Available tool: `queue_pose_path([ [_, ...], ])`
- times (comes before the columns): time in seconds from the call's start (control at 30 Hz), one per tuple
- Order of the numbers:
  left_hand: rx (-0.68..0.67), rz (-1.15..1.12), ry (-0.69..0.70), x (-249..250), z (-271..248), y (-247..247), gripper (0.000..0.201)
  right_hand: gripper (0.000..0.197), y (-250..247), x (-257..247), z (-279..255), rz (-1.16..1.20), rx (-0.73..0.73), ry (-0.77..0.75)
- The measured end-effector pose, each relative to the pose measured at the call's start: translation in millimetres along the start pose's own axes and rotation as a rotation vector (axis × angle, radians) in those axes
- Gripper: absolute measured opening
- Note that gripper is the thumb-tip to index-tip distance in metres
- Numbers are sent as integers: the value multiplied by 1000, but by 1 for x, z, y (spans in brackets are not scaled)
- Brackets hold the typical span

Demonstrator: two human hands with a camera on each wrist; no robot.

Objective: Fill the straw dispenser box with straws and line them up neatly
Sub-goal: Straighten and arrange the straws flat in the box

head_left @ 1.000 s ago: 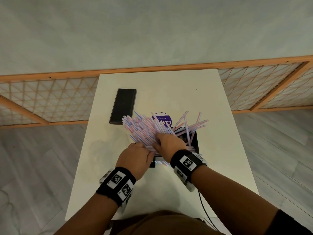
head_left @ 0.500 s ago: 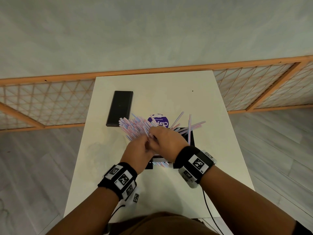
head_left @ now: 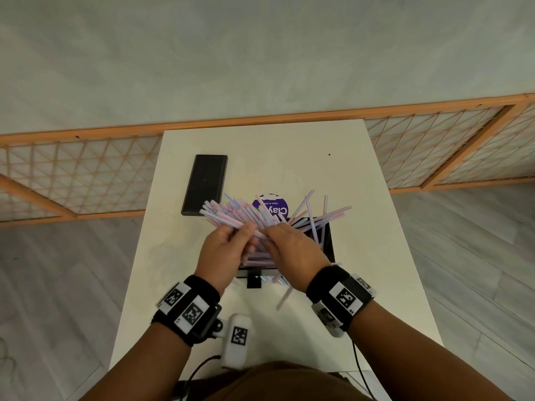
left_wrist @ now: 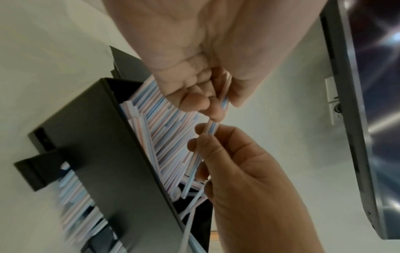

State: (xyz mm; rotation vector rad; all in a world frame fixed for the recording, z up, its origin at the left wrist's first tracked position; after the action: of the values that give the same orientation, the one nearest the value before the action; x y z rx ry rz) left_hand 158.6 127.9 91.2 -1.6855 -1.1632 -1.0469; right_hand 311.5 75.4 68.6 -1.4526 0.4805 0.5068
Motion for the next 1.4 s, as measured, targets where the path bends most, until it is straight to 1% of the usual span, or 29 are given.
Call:
queue_pose_path([
  [0.03, -35, -23, -44, -4, -1, 0, 25, 9, 3, 4, -1, -58, -6, 0],
  [0.07, -57, -17, -70, -6, -2, 0, 25, 9, 6, 9, -3, -113, -14, -6],
  [0.1, -57, 9, -83, -10, -2, -2, 26, 13, 9, 16, -5, -158, -33, -3],
  [0.2, 32, 126, -74, -20, 0, -17, 27, 22, 14, 34, -13, -215, -104, 50],
  [0.27, 70, 231, -56, -25, 1, -24, 33, 23, 15, 44, -17, -224, -144, 91],
  [0.33, 93, 312, -42, -25, -1, -26, 37, 23, 14, 49, -18, -200, -168, 114],
  [0.4, 127, 401, 14, -20, -7, -25, 35, 28, 11, 50, -17, -161, -173, 125],
  [0.47, 140, 499, 135, -10, -16, -21, 30, 31, 7, 49, -15, -163, -183, 121],
  [0.5, 120, 557, 212, -5, -22, -17, 29, 32, 6, 49, -13, -178, -202, 122],
  [0.57, 14, 697, 386, 1, -32, -3, 29, 35, 7, 48, -10, -198, -239, 127],
  [0.67, -195, 907, 719, -1, -44, 27, 31, 38, 8, 49, -4, -163, -244, 135],
  [0.7, -247, 962, 793, -7, -45, 36, 30, 37, 7, 48, -3, -157, -254, 135],
  [0.73, -280, 1012, 826, -14, -45, 43, 30, 34, 7, 48, -1, -164, -268, 126],
  [0.83, -277, 1128, 805, -34, -39, 53, 29, 27, 6, 46, 2, -196, -286, 109],
  [0.9, -256, 1211, 782, -42, -33, 54, 23, 30, 8, 47, 3, -176, -283, 109],
  [0.97, -253, 1267, 763, -48, -25, 51, 25, 35, 11, 50, 3, -146, -267, 87],
  [1.0, -257, 1286, 756, -50, -22, 50, 27, 35, 11, 51, 2, -129, -265, 76],
  [1.07, -266, 1304, 758, -52, -18, 45, 28, 30, 9, 49, 1, -103, -269, 52],
  [1.13, -259, 1309, 756, -48, -18, 39, 29, 33, 5, 49, -2, -110, -256, 20],
  [1.27, -211, 1299, 752, -36, -16, 18, 44, 37, 0, 52, -7, -186, -245, 7],
  [1.33, -175, 1311, 760, -33, -14, 6, 42, 35, -5, 51, -10, -183, -221, 1],
  [1.4, -172, 1347, 739, -33, -9, -3, 34, 33, -13, 47, -13, -179, -158, -37],
])
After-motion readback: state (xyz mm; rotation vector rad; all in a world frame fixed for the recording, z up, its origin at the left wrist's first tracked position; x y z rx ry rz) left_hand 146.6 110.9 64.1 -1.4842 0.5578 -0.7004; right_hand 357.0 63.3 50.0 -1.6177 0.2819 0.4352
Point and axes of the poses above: each hand's wrist, its own z-axis towards the middle knuckle, its own y-axis out of the palm, x = y × z, the point moved 3 cm from there along z, towards the middle knuckle, and after that the axes turned 4 degrees about x, right-handed, at the moved point
